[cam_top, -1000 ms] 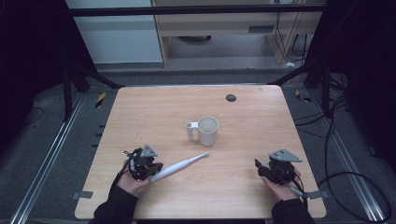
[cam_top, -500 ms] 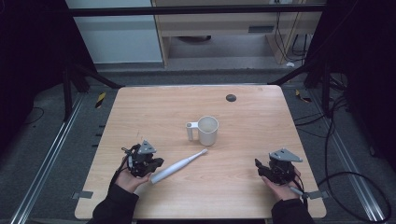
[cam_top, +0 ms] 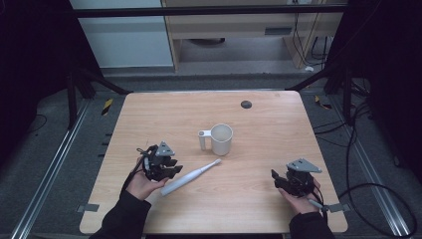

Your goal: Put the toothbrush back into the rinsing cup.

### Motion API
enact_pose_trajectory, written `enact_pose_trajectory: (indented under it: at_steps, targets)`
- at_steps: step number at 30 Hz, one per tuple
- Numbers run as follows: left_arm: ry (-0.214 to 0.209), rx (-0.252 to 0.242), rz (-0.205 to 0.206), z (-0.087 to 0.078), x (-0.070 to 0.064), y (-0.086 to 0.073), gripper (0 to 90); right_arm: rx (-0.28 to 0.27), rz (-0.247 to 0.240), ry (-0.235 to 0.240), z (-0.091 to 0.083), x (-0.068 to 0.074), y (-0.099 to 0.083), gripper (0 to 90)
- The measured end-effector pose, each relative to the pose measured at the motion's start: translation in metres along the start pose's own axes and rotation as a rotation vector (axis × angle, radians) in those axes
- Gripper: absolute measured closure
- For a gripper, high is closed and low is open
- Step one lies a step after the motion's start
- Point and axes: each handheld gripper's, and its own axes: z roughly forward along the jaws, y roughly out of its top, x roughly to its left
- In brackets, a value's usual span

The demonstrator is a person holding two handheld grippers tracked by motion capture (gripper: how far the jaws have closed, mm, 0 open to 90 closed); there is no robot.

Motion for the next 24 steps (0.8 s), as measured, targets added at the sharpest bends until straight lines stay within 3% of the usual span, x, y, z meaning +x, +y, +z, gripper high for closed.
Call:
enact_pose_trajectory:
  at_steps: [11, 24]
  targets:
    - [0.000, 0.025, 0.052, 0.006, -0.006, 0.029, 54.7, -0.004, -0.001, -0.005, -0.001, -0.002, 0.001, 36.4]
    - [-0.016, 0.128, 0.101, 0.021, -0.009, 0.036, 54.0, 0.011, -0.002, 0.006, 0.002, -0.003, 0.000, 36.2]
